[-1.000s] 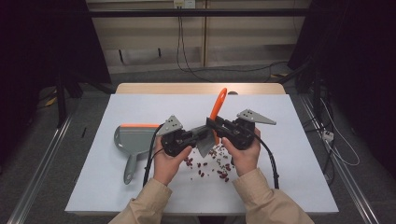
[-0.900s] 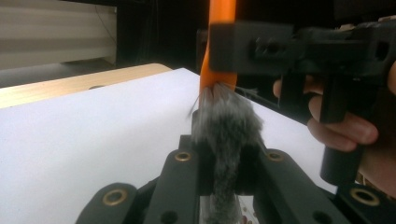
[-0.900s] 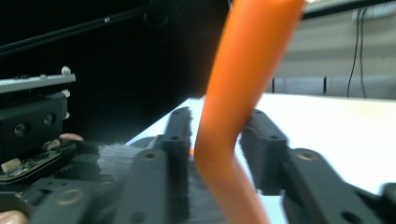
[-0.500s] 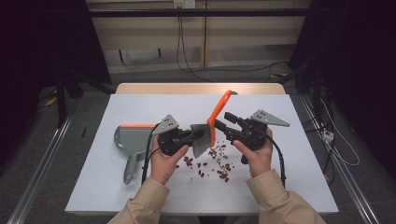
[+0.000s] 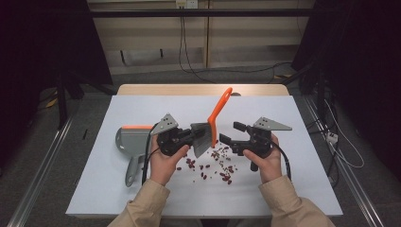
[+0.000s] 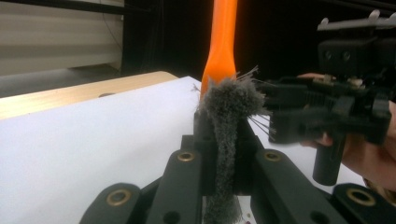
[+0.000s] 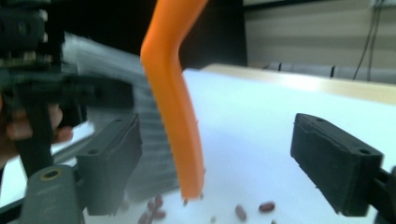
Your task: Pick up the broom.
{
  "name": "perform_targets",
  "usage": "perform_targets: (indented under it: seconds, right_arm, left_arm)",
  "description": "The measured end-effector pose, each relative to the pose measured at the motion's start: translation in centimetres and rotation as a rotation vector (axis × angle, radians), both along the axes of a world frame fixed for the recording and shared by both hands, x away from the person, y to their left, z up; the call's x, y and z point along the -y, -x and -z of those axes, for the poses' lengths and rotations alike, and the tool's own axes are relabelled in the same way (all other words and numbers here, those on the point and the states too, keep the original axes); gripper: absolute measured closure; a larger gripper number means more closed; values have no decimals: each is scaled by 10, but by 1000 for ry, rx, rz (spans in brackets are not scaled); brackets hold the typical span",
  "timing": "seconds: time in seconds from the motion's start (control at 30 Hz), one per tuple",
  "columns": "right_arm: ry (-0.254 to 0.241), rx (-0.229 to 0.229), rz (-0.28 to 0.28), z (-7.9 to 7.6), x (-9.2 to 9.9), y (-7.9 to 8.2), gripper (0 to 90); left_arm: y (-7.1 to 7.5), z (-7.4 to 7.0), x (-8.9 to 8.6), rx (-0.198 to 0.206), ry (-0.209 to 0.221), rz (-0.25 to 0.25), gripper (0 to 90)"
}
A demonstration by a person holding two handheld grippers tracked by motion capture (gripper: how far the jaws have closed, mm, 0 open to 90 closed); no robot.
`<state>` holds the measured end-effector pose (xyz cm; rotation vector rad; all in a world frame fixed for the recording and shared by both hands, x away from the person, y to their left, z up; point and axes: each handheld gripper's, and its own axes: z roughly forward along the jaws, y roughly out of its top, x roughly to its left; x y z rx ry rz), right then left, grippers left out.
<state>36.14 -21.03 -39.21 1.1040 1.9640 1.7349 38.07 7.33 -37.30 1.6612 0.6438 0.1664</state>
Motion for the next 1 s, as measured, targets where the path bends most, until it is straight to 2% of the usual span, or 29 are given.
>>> perform_targets:
  seconds: [0.2,0.23,0.37,0.67,0.77,0.87,0.9,1.0]
  right_arm:
    - [11,1,-38,5,-2,2,148]
    - [12,4,-62,7,-4,1,129]
    - [17,-23,-99,14,-10,-2,125]
    - [33,-8,-119,21,-18,-6,133]
    - [5,-21,-155,22,-17,-7,134]
    - [2,-11,-172,22,-17,-7,185]
    - [-22,-18,-205,23,-17,-8,201]
    - [-46,-31,-233,25,-17,-9,227]
  left_arm:
    - [-1,-1,0,-1,4,5,849]
    - [0,-1,2,-3,9,12,849]
    - [0,-3,5,-2,12,24,849]
    - [2,-4,14,-4,36,65,849]
    - [3,-5,18,-2,45,85,849]
    - [3,-5,20,-5,52,97,849]
    - [4,-5,21,-7,61,101,849]
    - [4,-6,22,-1,60,108,850]
